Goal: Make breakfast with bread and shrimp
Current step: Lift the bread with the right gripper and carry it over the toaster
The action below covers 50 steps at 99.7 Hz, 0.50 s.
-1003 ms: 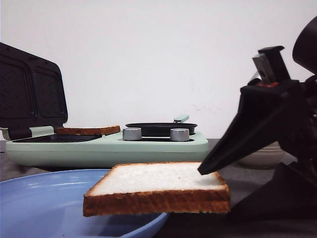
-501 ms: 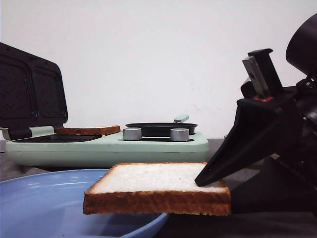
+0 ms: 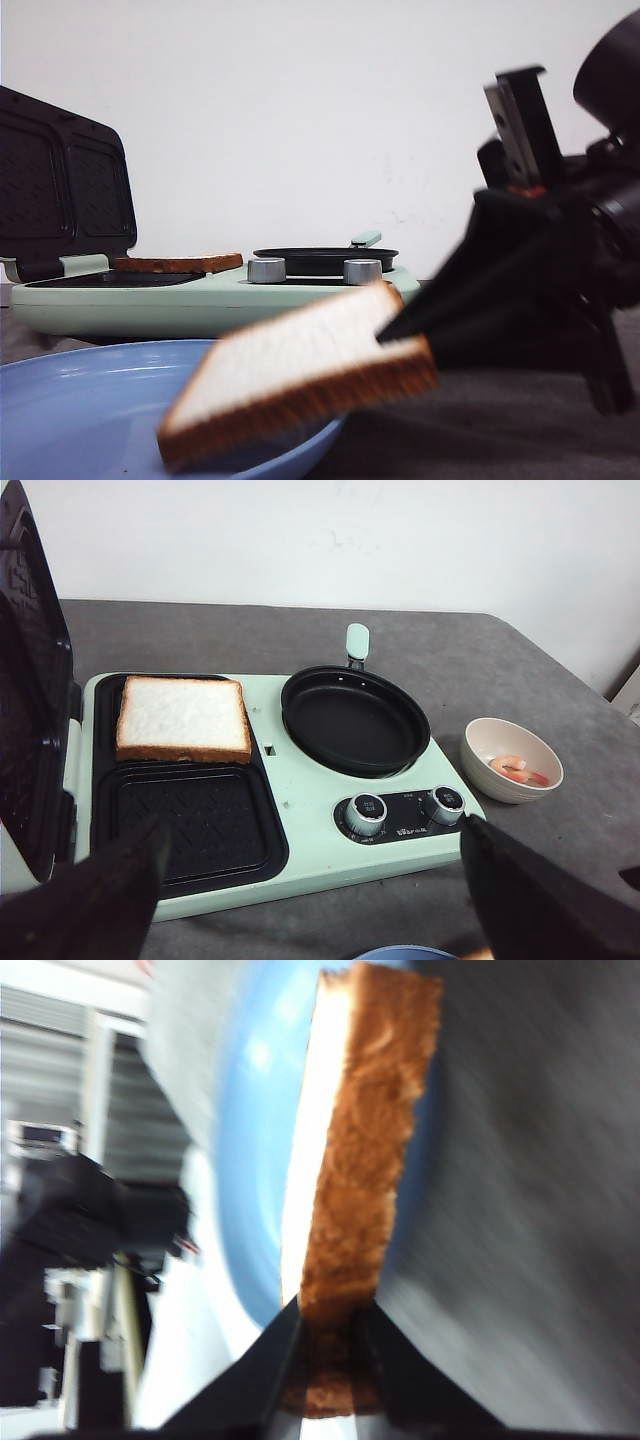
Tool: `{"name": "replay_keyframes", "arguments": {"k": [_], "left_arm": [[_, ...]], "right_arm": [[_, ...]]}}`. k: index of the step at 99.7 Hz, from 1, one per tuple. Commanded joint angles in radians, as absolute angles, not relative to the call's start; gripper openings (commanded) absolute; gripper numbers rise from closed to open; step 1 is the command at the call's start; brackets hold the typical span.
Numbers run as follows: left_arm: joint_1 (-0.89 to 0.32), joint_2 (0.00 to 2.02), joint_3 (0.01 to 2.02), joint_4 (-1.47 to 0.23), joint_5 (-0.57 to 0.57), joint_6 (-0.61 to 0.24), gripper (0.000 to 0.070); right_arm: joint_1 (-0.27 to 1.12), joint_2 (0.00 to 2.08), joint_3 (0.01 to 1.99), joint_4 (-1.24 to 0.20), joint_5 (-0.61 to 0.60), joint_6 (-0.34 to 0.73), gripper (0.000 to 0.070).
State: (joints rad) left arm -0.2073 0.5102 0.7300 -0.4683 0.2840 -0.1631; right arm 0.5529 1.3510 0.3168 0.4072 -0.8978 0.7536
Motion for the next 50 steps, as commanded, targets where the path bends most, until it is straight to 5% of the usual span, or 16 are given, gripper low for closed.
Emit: {"name": "replay_keyframes", "arguments": {"k": [1,21,50], "left_arm": [[-0.209,0.514,0.733,-0.457,0.281,-0.147,0.0505],[-0.209,0.514,0.733,-0.455,0.271,-0.142,0.0505],[-0.209,0.514,0.733,-0.448,0.252,-0.140,0.0505]], "right_arm": [[0.561,1.358,0.319,0.473,-0.913,0.834,0.0000],[0.561,1.356,0.351,0.593,-0.936,0.968,0.0000],[0.561,1.356,0.527,0.590,-0.968,1.008,0.0000]]}}
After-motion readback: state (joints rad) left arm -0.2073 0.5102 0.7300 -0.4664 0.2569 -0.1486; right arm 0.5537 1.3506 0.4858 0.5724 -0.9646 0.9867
